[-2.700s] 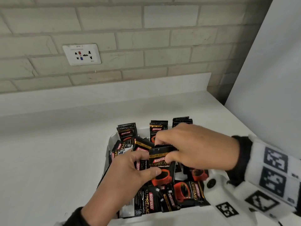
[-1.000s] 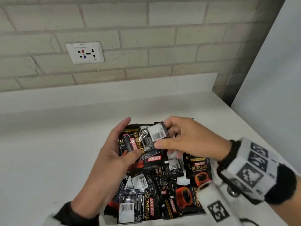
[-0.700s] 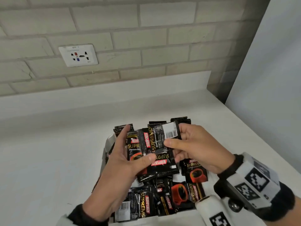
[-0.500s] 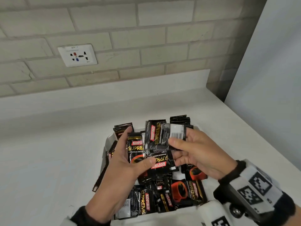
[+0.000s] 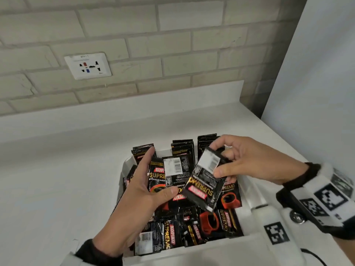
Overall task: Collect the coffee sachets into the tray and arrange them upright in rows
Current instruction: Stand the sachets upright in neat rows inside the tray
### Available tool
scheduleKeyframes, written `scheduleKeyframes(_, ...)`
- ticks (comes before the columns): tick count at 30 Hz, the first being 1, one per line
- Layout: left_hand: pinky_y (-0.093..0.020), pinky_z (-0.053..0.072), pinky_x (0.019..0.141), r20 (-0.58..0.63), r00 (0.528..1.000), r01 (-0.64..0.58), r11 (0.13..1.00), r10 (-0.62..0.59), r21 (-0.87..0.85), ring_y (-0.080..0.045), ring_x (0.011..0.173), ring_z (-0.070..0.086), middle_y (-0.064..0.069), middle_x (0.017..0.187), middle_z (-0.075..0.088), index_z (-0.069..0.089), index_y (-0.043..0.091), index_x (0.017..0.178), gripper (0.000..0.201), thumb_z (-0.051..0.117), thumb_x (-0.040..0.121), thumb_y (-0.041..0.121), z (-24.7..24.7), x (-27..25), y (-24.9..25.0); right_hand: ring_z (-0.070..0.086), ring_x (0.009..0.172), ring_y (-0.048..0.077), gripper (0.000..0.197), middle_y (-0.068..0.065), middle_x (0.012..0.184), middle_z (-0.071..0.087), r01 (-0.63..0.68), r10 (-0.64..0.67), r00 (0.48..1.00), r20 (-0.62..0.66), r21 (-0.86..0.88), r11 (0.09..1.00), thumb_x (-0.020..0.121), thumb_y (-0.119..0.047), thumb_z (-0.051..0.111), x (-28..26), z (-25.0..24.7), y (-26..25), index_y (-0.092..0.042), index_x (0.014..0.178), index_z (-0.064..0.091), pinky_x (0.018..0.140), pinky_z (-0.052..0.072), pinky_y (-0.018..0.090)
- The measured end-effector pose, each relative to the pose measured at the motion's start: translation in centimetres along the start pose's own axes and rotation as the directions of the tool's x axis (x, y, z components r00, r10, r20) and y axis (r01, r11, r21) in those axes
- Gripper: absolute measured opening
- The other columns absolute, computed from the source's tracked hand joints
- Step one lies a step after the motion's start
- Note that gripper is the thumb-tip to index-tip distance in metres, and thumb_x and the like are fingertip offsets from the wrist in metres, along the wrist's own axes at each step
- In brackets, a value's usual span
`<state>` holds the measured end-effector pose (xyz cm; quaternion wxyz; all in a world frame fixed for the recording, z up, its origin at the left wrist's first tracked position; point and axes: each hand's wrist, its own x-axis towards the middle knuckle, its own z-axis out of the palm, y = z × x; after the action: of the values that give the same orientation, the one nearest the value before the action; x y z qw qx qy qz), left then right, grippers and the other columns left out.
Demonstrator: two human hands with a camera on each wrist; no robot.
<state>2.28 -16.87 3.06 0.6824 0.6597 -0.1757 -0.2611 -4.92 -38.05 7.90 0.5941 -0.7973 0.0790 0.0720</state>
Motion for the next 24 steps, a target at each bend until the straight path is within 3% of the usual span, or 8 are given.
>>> scheduleKeyframes(4, -0.014, 0.052, 0.060, 0.091, 0.996, 0.005, 0.998, -0.011, 0.060, 0.015, 0.084, 0.062, 0.042, 0.080, 0.060, 0.037, 0.047, 0.127, 0.088, 0.067, 0.069, -0.012, 0.0, 0.0, 0.1, 0.063, 0.066, 0.020, 0.045, -0.001, 0.072, 0.070, -0.021, 0.044, 0.995, 0.093, -0.235, 0.972, 0.071, -0.006, 0.075, 0.9, 0.5, -1.3, -0.029, 0.097, 0.047, 0.060, 0.054, 0.029)
scheduleKeyframes(7, -0.013, 0.052, 0.066, 0.141, 0.990, 0.002, 0.999, -0.009, 0.046, 0.015, 0.088, 0.062, 0.042, 0.089, 0.062, 0.039, 0.049, 0.124, 0.089, 0.070, 0.062, -0.006, 0.1, 0.0, 0.2, 0.059, 0.058, 0.009, 0.048, 0.000, 0.083, 0.068, -0.011, 0.059, 0.990, 0.131, -0.342, 0.940, 0.072, -0.009, 0.076, 1.6, 1.1, -1.8, -0.032, 0.101, 0.044, 0.057, 0.051, 0.024)
scheduleKeyframes(11, -0.012, 0.051, 0.067, 0.160, 0.987, -0.002, 1.000, 0.000, 0.015, 0.011, 0.088, 0.064, 0.037, 0.093, 0.065, 0.040, 0.050, 0.124, 0.089, 0.071, 0.057, 0.000, 0.1, -0.1, 0.5, 0.059, 0.065, 0.010, 0.040, 0.007, 0.096, 0.067, 0.020, 0.044, 0.990, 0.137, -0.435, 0.900, 0.073, -0.015, 0.076, 2.1, 1.6, -1.9, -0.027, 0.104, 0.053, 0.067, 0.052, 0.030)
scheduleKeyframes(14, -0.019, 0.055, 0.068, 0.139, 0.990, -0.006, 1.000, 0.006, 0.002, -0.001, 0.090, 0.068, 0.027, 0.098, 0.069, 0.040, 0.049, 0.126, 0.089, 0.070, 0.058, 0.000, 0.1, 0.0, 0.3, 0.055, 0.055, -0.006, 0.029, -0.004, 0.086, 0.064, 0.040, -0.002, 0.996, 0.092, -0.412, 0.910, 0.070, -0.016, 0.078, 2.4, 1.8, -1.3, -0.027, 0.086, 0.058, 0.055, 0.043, 0.010)
scheduleKeyframes(16, -0.022, 0.056, 0.068, 0.107, 0.994, -0.004, 1.000, 0.006, -0.020, -0.004, 0.092, 0.068, 0.024, 0.101, 0.069, 0.041, 0.051, 0.124, 0.084, 0.069, 0.061, 0.003, 0.2, 0.0, 0.2, 0.052, 0.049, -0.007, 0.029, -0.011, 0.078, 0.059, 0.012, 0.007, 0.999, 0.049, -0.365, 0.931, 0.068, -0.015, 0.079, 2.5, 1.8, -0.7, -0.028, 0.080, 0.056, 0.051, 0.041, 0.011)
scheduleKeyframes(18, -0.022, 0.056, 0.071, 0.077, 0.997, -0.026, 0.999, 0.029, -0.045, 0.002, 0.093, 0.066, 0.030, 0.104, 0.065, 0.041, 0.053, 0.125, 0.080, 0.066, 0.067, 0.004, 0.3, 0.0, 0.3, 0.053, 0.051, -0.003, 0.027, -0.007, 0.079, 0.061, -0.024, 0.038, 0.998, 0.042, -0.294, 0.955, 0.069, -0.012, 0.078, 2.4, 1.6, -0.2, -0.023, 0.081, 0.057, 0.050, 0.042, 0.016)
scheduleKeyframes(21, -0.013, 0.053, 0.061, 0.039, 0.999, -0.036, 0.998, 0.038, -0.049, 0.016, 0.076, 0.063, 0.041, 0.083, 0.062, 0.037, 0.050, 0.126, 0.075, 0.057, 0.080, -0.007, 0.2, 0.1, 0.3, 0.056, 0.056, 0.005, 0.025, 0.001, 0.078, 0.066, -0.067, 0.075, 0.996, 0.042, -0.176, 0.982, 0.071, -0.005, 0.075, 1.9, 1.0, 0.3, -0.017, 0.083, 0.055, 0.047, 0.042, 0.017)
scheduleKeyframes(24, -0.026, 0.059, 0.066, 0.027, 0.999, 0.037, 0.998, -0.036, -0.041, -0.004, 0.076, 0.068, 0.023, 0.087, 0.071, 0.054, 0.047, 0.118, 0.064, 0.060, 0.078, -0.002, -0.2, 0.3, 0.0, 0.055, 0.052, 0.004, 0.023, 0.001, 0.075, 0.067, -0.020, 0.013, 0.995, -0.096, -0.067, 0.998, 0.071, -0.003, 0.073, 1.1, 0.2, 0.0, -0.015, 0.079, 0.056, 0.043, 0.041, 0.015)
